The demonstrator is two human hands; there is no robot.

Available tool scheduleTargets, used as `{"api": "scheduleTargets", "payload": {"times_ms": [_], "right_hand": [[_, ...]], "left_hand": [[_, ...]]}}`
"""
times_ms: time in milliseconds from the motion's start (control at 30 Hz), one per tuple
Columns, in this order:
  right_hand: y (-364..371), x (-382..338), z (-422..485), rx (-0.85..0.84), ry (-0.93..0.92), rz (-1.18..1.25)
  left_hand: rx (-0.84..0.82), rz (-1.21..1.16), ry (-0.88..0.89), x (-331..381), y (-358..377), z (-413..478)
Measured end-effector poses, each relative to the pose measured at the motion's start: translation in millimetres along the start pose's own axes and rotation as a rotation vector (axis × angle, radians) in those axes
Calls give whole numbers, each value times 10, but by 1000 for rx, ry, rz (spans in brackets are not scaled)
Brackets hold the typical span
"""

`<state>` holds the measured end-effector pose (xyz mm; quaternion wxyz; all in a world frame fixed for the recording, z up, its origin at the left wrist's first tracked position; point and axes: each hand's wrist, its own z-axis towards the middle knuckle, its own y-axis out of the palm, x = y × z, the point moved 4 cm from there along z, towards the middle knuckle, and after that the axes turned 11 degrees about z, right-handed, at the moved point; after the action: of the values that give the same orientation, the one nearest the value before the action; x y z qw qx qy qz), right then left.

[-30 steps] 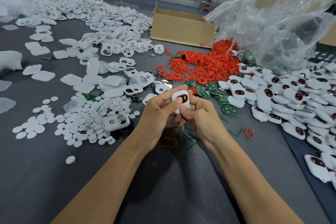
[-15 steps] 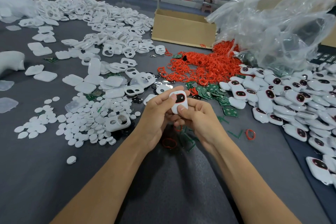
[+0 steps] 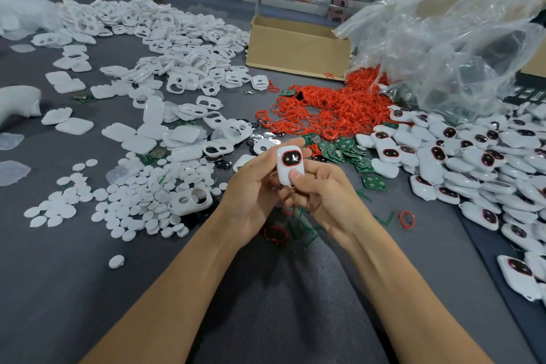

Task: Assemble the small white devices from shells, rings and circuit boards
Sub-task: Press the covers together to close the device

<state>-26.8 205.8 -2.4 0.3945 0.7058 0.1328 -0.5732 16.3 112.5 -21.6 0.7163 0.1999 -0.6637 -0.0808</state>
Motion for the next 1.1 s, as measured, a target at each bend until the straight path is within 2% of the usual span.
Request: {"api": "scheduleTargets", "payload": {"times_ms": [267, 967, 1100], "right_hand": [[30, 5, -8, -23, -1, 18], [4, 30, 10, -18, -27, 9], [1, 20, 11, -1, -22, 12]], "left_hand": [[0, -82, 24, -3, -18, 3], [30, -37, 17, 21, 3, -17], [-8, -52, 35, 22, 9, -19]]}}
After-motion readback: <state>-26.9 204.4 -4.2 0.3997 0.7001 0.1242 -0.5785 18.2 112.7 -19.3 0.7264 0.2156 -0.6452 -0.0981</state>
